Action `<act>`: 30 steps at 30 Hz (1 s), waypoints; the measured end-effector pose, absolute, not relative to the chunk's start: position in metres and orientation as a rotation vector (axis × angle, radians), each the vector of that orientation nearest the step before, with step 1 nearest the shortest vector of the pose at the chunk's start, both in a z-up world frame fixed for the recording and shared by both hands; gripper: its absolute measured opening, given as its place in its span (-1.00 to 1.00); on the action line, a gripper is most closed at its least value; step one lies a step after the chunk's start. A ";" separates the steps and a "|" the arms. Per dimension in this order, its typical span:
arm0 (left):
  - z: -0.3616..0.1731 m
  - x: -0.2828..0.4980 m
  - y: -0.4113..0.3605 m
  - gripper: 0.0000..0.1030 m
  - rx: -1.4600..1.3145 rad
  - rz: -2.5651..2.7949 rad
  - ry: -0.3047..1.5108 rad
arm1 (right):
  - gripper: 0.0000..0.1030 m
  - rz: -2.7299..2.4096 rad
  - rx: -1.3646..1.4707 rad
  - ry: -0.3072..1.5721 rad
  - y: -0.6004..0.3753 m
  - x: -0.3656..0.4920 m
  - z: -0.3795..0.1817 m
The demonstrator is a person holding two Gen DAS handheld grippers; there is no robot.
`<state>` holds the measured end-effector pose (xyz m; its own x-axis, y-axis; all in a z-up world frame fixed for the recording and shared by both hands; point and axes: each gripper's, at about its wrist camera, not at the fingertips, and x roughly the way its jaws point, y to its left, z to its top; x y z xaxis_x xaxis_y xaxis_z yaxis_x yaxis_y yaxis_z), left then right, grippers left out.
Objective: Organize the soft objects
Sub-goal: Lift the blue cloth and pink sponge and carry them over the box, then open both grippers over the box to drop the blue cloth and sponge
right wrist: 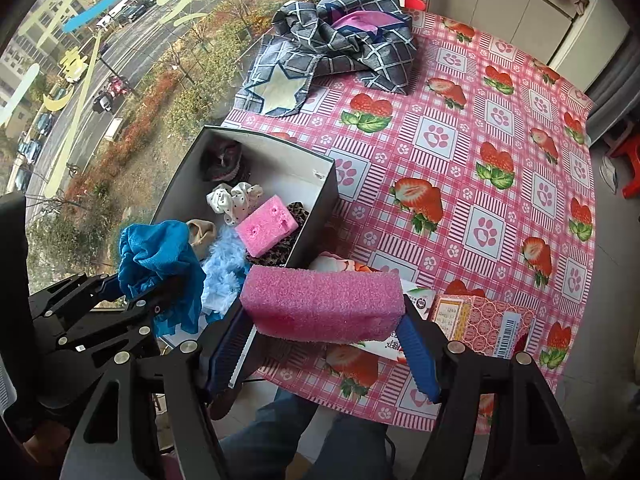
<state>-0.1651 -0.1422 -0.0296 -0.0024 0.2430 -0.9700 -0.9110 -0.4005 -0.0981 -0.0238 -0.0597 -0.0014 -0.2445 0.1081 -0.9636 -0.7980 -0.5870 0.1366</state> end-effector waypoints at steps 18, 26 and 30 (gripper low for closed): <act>-0.076 -0.198 -0.171 -0.17 -1.514 1.599 0.771 | 0.40 1.981 -1.541 0.806 -0.070 -0.101 -0.030; -0.079 -0.199 -0.168 0.61 -1.490 1.623 0.773 | 0.63 2.006 -1.559 0.801 -0.062 -0.116 -0.030; -0.085 -0.202 -0.169 0.71 -1.501 1.644 0.800 | 0.83 1.998 -1.554 0.786 -0.061 -0.116 -0.028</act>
<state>-0.2021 -0.1692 -0.0848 -0.0237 0.1193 -0.9926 -0.8544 -0.5179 -0.0418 -0.1157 -0.0613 -0.0278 -0.2350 0.0284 -0.9716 -0.6825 -0.7166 0.1441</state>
